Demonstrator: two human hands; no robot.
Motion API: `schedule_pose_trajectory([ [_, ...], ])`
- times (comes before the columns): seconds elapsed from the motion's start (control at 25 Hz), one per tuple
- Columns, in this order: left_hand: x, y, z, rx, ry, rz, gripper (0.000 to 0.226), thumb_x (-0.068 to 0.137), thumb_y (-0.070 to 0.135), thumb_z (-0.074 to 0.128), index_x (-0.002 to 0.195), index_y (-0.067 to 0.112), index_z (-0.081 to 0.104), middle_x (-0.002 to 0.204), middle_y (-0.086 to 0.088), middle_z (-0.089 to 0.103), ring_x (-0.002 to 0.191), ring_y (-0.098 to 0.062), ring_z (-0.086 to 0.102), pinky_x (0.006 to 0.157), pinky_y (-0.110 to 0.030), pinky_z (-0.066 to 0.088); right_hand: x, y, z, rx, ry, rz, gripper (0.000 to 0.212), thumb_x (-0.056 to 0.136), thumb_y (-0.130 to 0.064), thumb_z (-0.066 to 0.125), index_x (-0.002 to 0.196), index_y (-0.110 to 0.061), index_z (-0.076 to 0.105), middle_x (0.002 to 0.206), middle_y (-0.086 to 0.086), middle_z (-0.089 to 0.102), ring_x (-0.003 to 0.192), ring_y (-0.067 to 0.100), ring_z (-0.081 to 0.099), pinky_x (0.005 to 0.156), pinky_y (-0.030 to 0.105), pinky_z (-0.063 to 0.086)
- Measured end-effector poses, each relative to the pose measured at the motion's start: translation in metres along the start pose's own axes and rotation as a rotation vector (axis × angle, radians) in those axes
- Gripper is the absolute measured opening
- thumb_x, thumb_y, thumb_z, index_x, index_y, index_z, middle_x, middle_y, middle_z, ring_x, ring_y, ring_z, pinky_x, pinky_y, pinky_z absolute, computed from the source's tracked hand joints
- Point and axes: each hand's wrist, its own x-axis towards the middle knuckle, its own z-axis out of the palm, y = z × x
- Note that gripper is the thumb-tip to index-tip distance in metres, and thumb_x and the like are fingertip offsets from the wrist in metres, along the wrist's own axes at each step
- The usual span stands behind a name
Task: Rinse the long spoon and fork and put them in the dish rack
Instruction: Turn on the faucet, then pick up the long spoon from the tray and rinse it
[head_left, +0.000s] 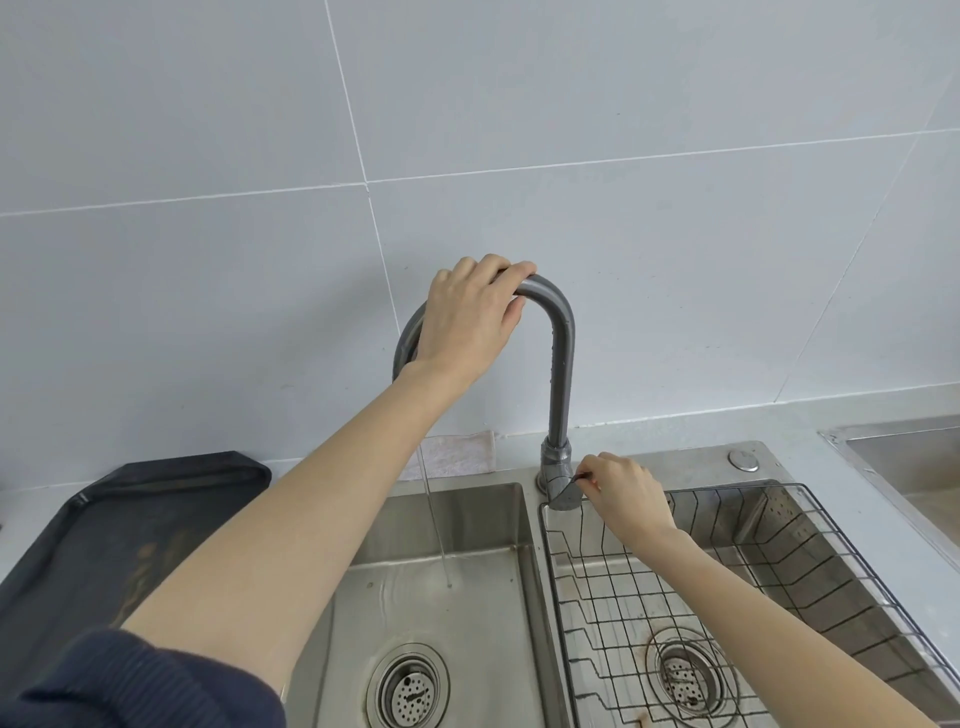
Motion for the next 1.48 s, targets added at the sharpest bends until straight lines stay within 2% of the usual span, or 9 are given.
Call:
schedule_pose_trajectory([
  [0.12, -0.002, 0.004, -0.009, 0.007, -0.181, -0.069, 0.045, 0.093, 0.019, 0.044, 0.137, 0.022, 0.037, 0.136, -0.004, 0.047, 0.119, -0.028, 0.044, 0.098, -0.041, 0.033, -0.006, -0.002, -0.006, -0.026, -0.030, -0.011, 0.027, 0.097, -0.018, 0.042, 0.116, -0.014, 0.060, 0.115, 0.006, 0.064, 0.101, 0.031, 0.061, 0.076, 0.035, 0.050],
  [0.24, -0.014, 0.011, -0.016, 0.069, -0.264, -0.118, 0.057, 0.092, 0.024, 0.045, 0.143, 0.024, 0.021, 0.153, -0.004, 0.023, 0.136, -0.029, 0.024, 0.112, -0.048, 0.020, -0.013, -0.005, -0.016, -0.043, -0.069, -0.051, 0.035, 0.097, -0.024, 0.044, 0.131, -0.018, 0.051, 0.133, 0.002, 0.055, 0.116, 0.027, 0.056, 0.088, 0.036, 0.048],
  [0.36, -0.034, 0.014, -0.026, 0.070, -0.328, -0.176, 0.065, 0.092, 0.028, 0.045, 0.146, 0.023, 0.009, 0.158, -0.006, 0.002, 0.145, -0.030, 0.001, 0.116, -0.056, 0.007, -0.021, -0.006, -0.023, -0.070, -0.096, -0.128, 0.051, 0.094, -0.032, 0.048, 0.142, -0.022, 0.035, 0.152, 0.003, 0.035, 0.140, 0.021, 0.032, 0.113, 0.037, 0.028],
  [0.44, -0.051, 0.015, -0.034, 0.067, -0.333, -0.220, 0.069, 0.092, 0.031, 0.046, 0.146, 0.023, 0.003, 0.158, -0.006, -0.004, 0.145, -0.029, -0.004, 0.116, -0.055, 0.004, -0.027, -0.008, -0.027, -0.109, -0.115, -0.176, 0.061, 0.092, -0.039, 0.048, 0.147, -0.023, 0.024, 0.158, 0.002, 0.020, 0.148, 0.019, 0.014, 0.121, 0.040, 0.012],
  [0.56, -0.077, 0.012, -0.043, 0.059, -0.356, -0.308, 0.075, 0.091, 0.036, 0.047, 0.146, 0.023, -0.001, 0.158, -0.007, -0.008, 0.145, -0.029, -0.006, 0.116, -0.054, 0.001, -0.035, -0.013, -0.030, -0.157, -0.147, -0.231, 0.070, 0.091, -0.045, 0.047, 0.149, -0.024, 0.013, 0.160, 0.000, 0.009, 0.149, 0.019, 0.002, 0.121, 0.045, 0.002],
  [0.84, -0.136, -0.012, -0.054, 0.090, -0.497, -0.431, 0.081, 0.088, 0.050, 0.044, 0.146, 0.023, -0.006, 0.158, -0.006, -0.010, 0.145, -0.029, -0.010, 0.116, -0.054, -0.002, -0.052, -0.043, -0.026, -0.198, -0.196, -0.251, 0.078, 0.089, -0.048, 0.049, 0.150, -0.025, 0.006, 0.161, 0.001, 0.003, 0.149, 0.021, -0.004, 0.120, 0.049, -0.002],
  [1.0, -0.169, -0.030, -0.059, 0.061, -0.550, -0.456, 0.079, 0.088, 0.052, 0.042, 0.146, 0.024, -0.004, 0.158, -0.005, -0.006, 0.146, -0.027, -0.008, 0.117, -0.053, -0.002, -0.064, -0.068, -0.019, -0.187, -0.188, -0.260, 0.076, 0.090, -0.048, 0.049, 0.150, -0.024, 0.009, 0.161, 0.002, 0.006, 0.149, 0.021, -0.001, 0.121, 0.047, -0.001],
  [1.16, -0.202, -0.054, -0.066, 0.013, -0.537, -0.497, 0.076, 0.088, 0.052, 0.042, 0.146, 0.023, 0.003, 0.159, -0.005, 0.003, 0.146, -0.024, 0.000, 0.118, -0.050, 0.001, -0.075, -0.098, -0.008, -0.133, -0.164, -0.286, 0.072, 0.091, -0.044, 0.049, 0.149, -0.023, 0.013, 0.160, 0.002, 0.015, 0.149, 0.019, 0.005, 0.122, 0.042, 0.003],
  [1.48, -0.258, -0.108, -0.075, 0.002, -0.606, -0.562, 0.076, 0.088, 0.051, 0.044, 0.146, 0.021, 0.004, 0.158, -0.006, 0.006, 0.146, -0.024, 0.004, 0.119, -0.049, 0.006, -0.089, -0.165, 0.036, -0.106, -0.225, -0.316, 0.070, 0.091, -0.042, 0.048, 0.149, -0.021, 0.015, 0.159, -0.001, 0.018, 0.148, 0.015, 0.008, 0.122, 0.040, 0.003],
])
